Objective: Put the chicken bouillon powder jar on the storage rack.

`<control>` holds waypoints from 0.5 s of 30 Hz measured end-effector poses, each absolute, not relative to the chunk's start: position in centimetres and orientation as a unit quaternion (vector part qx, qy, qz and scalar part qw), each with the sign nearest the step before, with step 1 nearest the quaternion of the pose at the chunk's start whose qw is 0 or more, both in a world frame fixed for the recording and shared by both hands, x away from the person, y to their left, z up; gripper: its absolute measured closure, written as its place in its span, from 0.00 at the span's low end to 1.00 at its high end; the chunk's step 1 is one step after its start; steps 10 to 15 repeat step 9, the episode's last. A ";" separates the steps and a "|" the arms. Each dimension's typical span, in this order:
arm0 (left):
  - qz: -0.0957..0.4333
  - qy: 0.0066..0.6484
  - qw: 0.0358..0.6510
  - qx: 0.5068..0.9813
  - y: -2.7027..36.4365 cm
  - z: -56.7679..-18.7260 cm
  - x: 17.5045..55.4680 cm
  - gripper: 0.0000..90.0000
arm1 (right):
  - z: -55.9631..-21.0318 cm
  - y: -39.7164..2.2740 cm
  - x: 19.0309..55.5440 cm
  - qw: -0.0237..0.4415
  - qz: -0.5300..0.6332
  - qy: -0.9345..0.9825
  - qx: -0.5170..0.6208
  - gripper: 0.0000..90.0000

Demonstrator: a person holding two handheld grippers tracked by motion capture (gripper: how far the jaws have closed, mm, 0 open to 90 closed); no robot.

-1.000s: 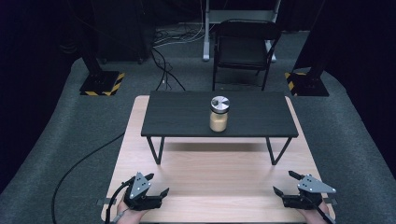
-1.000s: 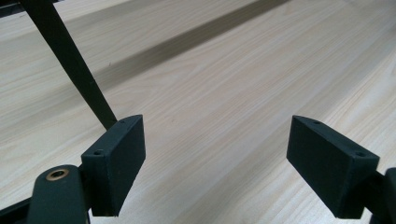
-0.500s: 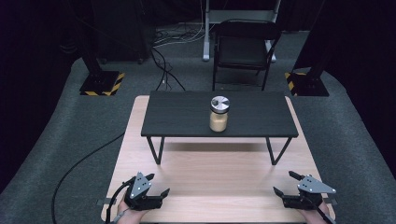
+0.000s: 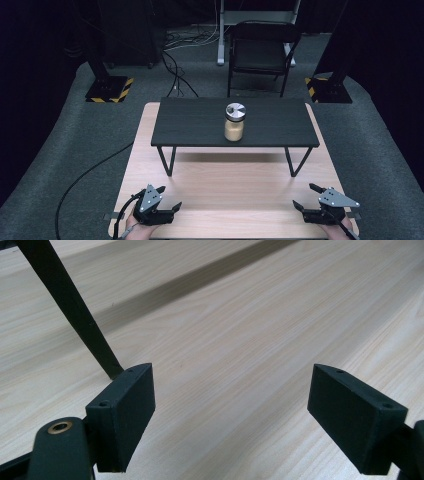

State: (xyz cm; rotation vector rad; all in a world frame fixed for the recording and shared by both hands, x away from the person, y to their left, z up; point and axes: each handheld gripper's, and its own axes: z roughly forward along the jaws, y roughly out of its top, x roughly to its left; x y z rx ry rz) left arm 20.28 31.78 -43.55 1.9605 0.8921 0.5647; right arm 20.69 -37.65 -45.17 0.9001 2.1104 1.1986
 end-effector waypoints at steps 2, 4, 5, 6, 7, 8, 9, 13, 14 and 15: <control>0.227 0.360 0.442 0.790 31.8 -43.6 20.3 0.21 | -45.2 -37.6 20.7 0.273 0.445 0.784 0.334 0.13; 0.226 0.360 0.441 0.790 31.8 -43.5 20.3 0.21 | -45.2 -37.6 20.7 0.273 0.445 0.784 0.335 0.13; 0.226 0.360 0.441 0.791 31.7 -43.5 20.4 0.21 | -45.2 -37.6 20.7 0.272 0.445 0.784 0.335 0.13; 0.225 0.360 0.441 0.791 31.7 -43.5 20.4 0.21 | -45.2 -37.6 20.7 0.273 0.445 0.784 0.335 0.13; 0.225 0.360 0.441 0.791 31.7 -43.5 20.4 0.21 | -45.2 -37.6 20.7 0.272 0.445 0.784 0.335 0.13; 0.225 0.359 0.441 0.791 31.7 -43.5 20.4 0.21 | -45.2 -37.6 20.7 0.272 0.445 0.784 0.335 0.13; 0.225 0.359 0.442 0.791 31.7 -43.5 20.4 0.21 | -45.2 -37.6 20.7 0.273 0.445 0.784 0.335 0.13; 0.225 0.359 0.442 0.791 31.7 -43.5 20.4 0.21 | -45.2 -37.6 20.7 0.273 0.445 0.784 0.335 0.13; 0.225 0.359 0.442 0.791 31.7 -43.5 20.4 0.21 | -45.2 -37.6 20.7 0.273 0.445 0.784 0.335 0.13; 0.225 0.359 0.442 0.791 31.7 -43.5 20.4 0.21 | -45.2 -37.6 20.7 0.273 0.445 0.784 0.335 0.13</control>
